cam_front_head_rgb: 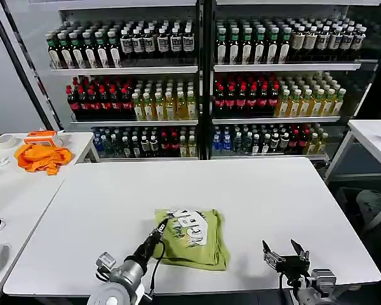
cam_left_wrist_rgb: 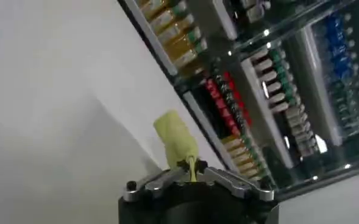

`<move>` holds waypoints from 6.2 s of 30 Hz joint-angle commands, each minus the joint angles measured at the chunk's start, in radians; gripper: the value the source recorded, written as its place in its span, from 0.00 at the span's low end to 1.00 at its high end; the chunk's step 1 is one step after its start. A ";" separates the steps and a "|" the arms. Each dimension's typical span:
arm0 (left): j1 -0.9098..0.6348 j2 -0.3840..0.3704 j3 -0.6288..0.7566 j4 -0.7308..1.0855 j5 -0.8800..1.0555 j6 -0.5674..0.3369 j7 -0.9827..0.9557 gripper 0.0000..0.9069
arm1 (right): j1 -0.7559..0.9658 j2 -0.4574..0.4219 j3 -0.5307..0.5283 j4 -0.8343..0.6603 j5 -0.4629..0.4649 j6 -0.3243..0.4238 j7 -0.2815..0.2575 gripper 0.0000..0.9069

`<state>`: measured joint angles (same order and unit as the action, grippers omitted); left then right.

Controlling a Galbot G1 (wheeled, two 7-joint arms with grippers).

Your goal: Fold and organize the clothes.

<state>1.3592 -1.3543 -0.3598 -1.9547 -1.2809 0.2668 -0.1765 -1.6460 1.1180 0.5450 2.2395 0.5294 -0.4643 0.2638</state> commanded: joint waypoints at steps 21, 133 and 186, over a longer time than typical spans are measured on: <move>-0.015 0.558 -0.258 -0.130 0.526 0.208 -0.055 0.02 | 0.050 -0.015 -0.016 -0.024 0.031 -0.001 0.002 1.00; 0.078 0.114 -0.074 -0.228 0.388 0.056 -0.217 1.00 | 0.721 0.130 -0.280 -0.411 0.619 -0.022 0.211 0.00; -0.173 0.098 0.256 0.083 1.165 0.310 -0.164 1.00 | 0.510 0.011 -0.122 -0.317 0.379 -0.013 0.109 1.00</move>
<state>1.2462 -1.2465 -0.0975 -1.9235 -0.1203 0.5523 -0.3306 -1.1238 1.1343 0.4149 1.9127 0.9153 -0.4774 0.3747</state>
